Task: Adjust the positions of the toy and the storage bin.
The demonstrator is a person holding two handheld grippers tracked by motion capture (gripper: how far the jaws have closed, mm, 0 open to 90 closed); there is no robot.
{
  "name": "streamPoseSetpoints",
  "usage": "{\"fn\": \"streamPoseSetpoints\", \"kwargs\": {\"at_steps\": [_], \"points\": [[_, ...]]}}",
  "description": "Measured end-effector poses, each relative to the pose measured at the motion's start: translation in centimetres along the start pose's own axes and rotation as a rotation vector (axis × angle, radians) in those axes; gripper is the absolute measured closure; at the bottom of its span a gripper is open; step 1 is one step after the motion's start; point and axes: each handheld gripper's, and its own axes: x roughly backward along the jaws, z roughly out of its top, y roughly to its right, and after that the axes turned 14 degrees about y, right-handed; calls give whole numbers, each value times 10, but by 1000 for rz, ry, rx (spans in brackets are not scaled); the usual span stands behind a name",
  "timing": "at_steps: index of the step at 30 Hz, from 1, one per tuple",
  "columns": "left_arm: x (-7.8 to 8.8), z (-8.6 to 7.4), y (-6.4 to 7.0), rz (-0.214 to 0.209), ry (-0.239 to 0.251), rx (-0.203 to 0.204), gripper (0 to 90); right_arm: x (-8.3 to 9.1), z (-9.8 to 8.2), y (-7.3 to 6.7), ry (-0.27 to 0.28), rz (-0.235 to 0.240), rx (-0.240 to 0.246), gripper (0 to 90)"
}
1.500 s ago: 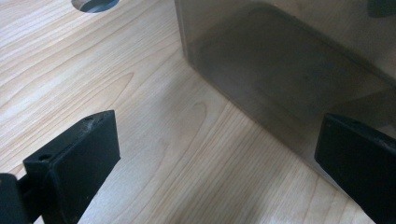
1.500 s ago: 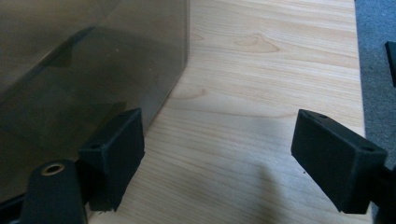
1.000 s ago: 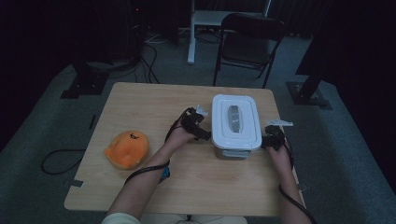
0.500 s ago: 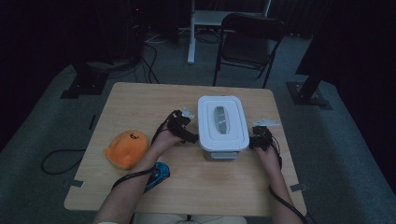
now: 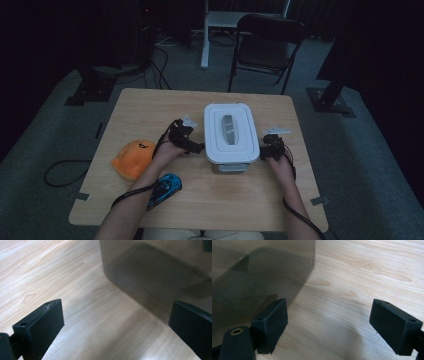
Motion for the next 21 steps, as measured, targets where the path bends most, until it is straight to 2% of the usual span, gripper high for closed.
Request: {"fn": "streamPoseSetpoints", "kwargs": {"at_steps": [8, 10, 14, 21], "points": [[-10, 8, -7, 8, -2, 27, 6, -13, 9, 11, -7, -4, -21, 147], [-12, 9, -7, 13, -10, 19, 6, -15, 12, 12, -2, 20, -23, 137], [-11, 8, -5, 1, -14, 28, 6, -16, 13, 12, 4, 43, 5, 163], [-6, 7, 8, -8, -26, -14, 6, -11, 11, 10, 9, 66, 21, 193]]}}
